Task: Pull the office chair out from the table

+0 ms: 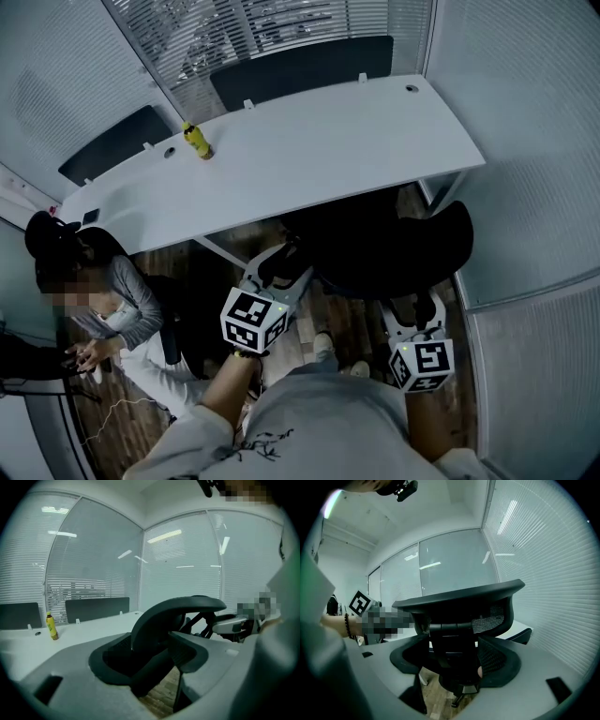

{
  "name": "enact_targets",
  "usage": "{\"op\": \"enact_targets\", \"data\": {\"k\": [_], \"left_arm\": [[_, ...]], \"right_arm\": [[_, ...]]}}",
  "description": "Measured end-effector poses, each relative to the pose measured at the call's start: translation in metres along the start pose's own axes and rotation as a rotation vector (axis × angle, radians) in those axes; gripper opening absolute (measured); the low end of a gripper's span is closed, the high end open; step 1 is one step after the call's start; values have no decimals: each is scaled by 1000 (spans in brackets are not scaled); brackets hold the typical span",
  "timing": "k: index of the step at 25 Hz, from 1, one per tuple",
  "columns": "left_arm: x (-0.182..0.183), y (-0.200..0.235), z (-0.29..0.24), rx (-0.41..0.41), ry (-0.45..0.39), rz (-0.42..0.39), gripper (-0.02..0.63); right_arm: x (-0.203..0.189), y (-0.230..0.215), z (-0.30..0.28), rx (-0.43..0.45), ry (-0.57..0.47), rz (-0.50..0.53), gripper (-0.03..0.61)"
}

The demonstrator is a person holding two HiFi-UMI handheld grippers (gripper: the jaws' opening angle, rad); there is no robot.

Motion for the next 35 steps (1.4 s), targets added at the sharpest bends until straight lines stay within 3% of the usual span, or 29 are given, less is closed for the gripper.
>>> {"op": "enact_targets", "data": {"k": [8,15,35], "left_arm": [[11,8,-23,-87,13,-65,261],[12,6,-31,-96,15,-94,264],[12,3,-38,-203,55,-108,268]], "right_arm": [[3,0,-15,-20,22,8,278],[3,-3,-18,-58,34,20,276],[3,-4,-15,-65,85,47,276]]}}
Point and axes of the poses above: the fingertips, and each gripper's own axes: z backward along the fingers, y to its left, x out of its top, the point moved 3 cm from there along z, backward along the fingers, and after that the axes turned 9 degrees about y, right-handed, at the moved point
